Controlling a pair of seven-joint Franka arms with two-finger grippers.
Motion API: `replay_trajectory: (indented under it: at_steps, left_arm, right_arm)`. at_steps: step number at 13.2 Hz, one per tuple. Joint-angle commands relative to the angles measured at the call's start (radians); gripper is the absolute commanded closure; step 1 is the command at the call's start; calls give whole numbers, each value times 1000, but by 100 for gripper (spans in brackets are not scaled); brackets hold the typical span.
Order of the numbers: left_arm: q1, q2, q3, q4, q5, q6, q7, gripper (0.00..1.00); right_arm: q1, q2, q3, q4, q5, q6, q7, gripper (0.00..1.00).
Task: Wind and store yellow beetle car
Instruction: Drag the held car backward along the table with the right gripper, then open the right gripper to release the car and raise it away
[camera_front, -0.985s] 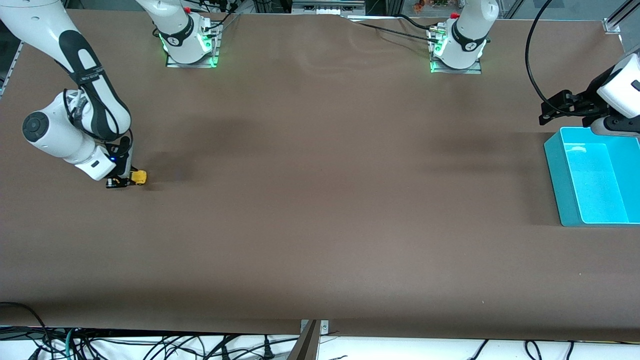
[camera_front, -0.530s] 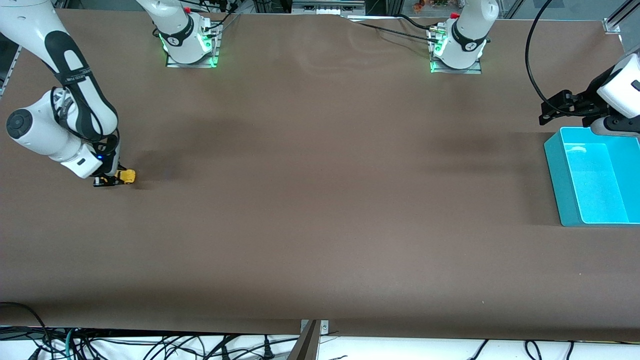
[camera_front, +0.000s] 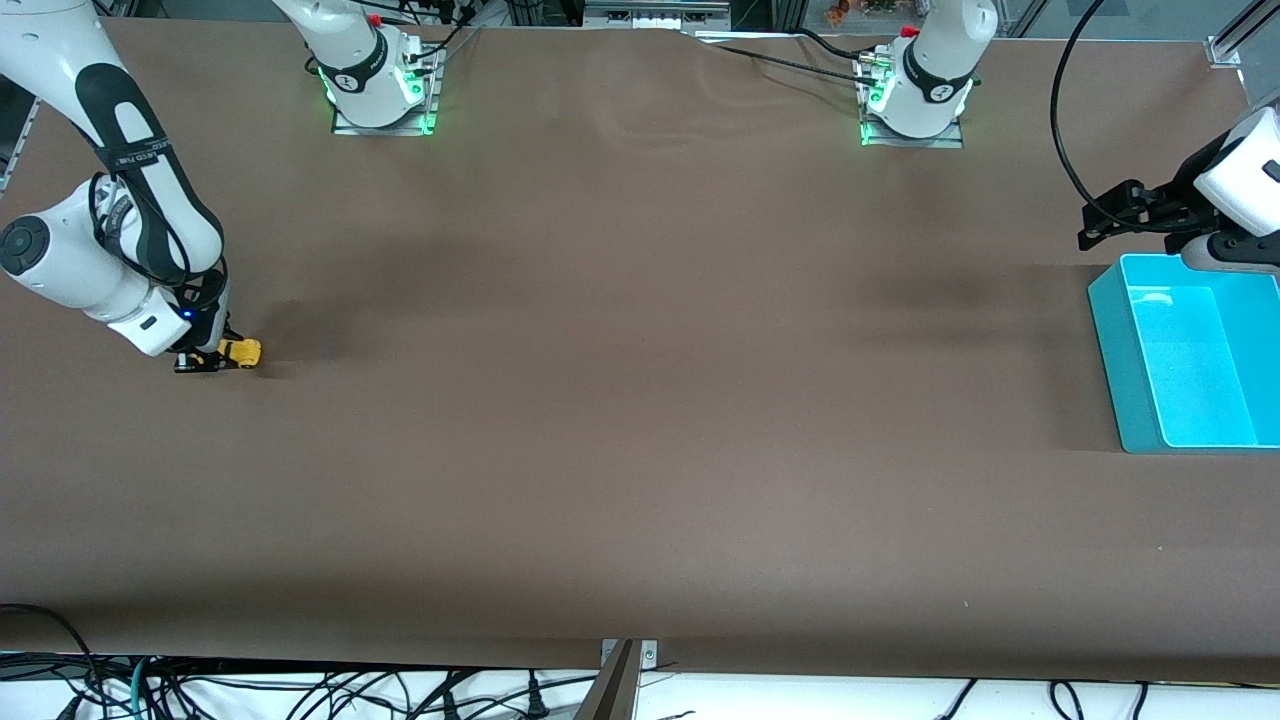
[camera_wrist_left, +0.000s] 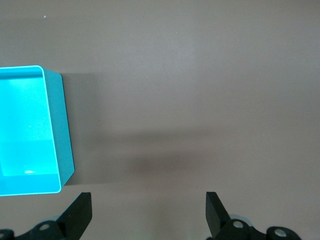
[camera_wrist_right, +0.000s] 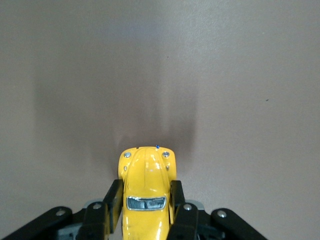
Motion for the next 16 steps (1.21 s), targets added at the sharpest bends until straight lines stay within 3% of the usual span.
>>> replay_trajectory:
  at_steps: [1,6,12,16]
  left_arm:
    - [5,16,-5,35,16,-25,4,0]
    - [5,16,-5,35,16,-25,4,0]
    - [4,16,-5,35,16,-25,4,0]
    - [4,16,-5,35,16,-25,4,0]
  right_arm:
    - [-26,48,42,25,34,-12,-25,0]
    - [-24,12,116,172,49,-221,91,0]
    - [-21,-80,141,217,9,-320,304,0]
    - [-15,-212,214,219,-156,-335,473,0]
